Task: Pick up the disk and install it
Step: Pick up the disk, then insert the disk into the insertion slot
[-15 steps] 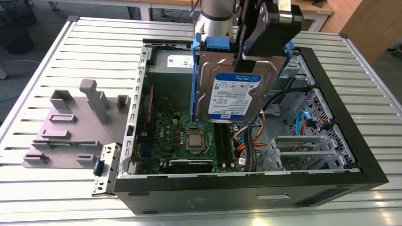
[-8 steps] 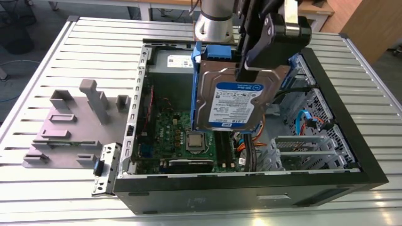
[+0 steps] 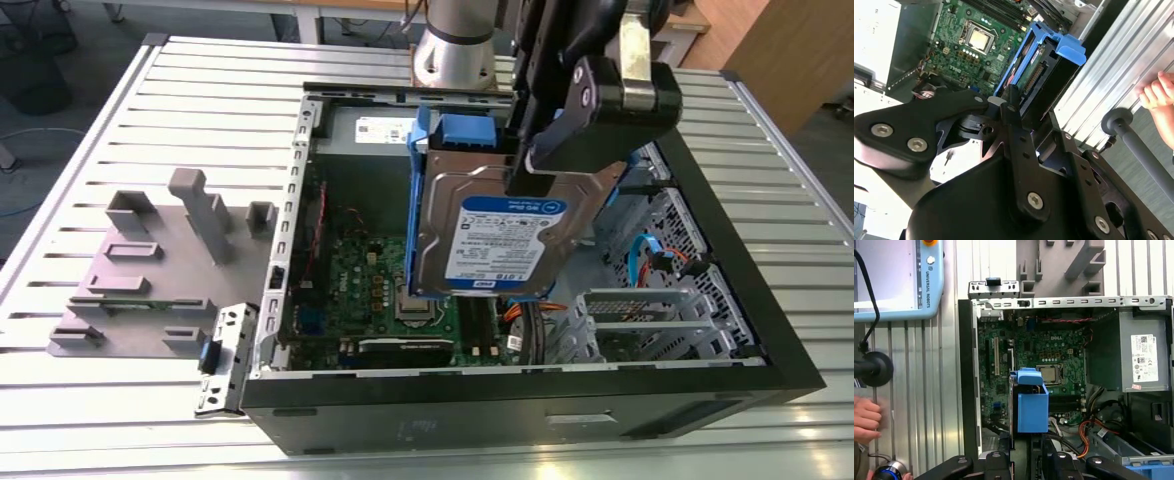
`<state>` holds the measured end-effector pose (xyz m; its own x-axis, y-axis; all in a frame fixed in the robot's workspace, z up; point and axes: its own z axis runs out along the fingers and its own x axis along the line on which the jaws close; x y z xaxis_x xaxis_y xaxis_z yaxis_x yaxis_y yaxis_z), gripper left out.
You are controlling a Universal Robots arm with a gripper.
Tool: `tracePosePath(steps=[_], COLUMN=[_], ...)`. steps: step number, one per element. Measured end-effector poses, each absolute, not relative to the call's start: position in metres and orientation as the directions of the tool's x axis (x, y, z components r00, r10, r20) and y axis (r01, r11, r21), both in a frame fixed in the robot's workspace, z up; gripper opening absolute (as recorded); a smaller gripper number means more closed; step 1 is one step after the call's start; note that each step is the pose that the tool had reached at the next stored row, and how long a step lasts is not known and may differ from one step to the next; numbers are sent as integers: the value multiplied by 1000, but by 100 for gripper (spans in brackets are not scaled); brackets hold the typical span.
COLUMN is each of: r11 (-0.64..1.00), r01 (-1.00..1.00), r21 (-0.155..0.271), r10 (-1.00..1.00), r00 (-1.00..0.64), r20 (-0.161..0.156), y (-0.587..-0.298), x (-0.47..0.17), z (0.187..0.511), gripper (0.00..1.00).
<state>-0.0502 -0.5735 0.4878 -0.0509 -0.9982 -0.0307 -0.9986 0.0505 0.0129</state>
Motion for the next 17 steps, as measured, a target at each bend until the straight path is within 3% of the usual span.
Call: tracePosePath(steps=[17], r11=[51], r01=[-999], r21=[13], r10=[-998], r00=[-51], r20=[-31], y=[-575], x=[-42], z=[488], gripper=[35])
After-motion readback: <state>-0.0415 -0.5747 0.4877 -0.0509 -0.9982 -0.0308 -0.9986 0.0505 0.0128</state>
